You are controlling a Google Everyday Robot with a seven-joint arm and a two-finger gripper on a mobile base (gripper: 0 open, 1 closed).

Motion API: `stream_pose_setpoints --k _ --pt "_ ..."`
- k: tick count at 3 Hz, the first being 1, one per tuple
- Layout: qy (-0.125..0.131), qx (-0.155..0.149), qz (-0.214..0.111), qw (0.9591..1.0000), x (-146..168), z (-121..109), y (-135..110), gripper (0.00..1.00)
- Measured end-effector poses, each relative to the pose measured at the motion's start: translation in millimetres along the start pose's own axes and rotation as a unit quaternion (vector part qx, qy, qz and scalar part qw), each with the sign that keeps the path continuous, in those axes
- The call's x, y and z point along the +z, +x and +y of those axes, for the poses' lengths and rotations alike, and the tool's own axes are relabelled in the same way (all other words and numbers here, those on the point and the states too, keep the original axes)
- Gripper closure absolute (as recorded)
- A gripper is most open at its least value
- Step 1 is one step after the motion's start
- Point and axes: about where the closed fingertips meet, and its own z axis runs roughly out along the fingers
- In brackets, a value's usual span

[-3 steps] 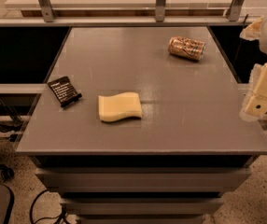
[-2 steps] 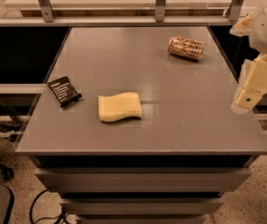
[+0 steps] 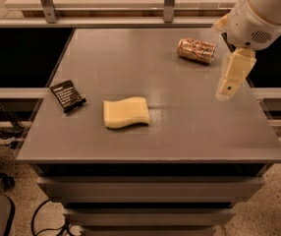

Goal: Move orange can near sponge

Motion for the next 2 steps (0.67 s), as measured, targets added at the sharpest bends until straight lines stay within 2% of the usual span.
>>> stream_pose_setpoints --k 2 --pt "0.001 0.005 -0.028 0.9996 53.6 -57.0 -14.2 0.0"
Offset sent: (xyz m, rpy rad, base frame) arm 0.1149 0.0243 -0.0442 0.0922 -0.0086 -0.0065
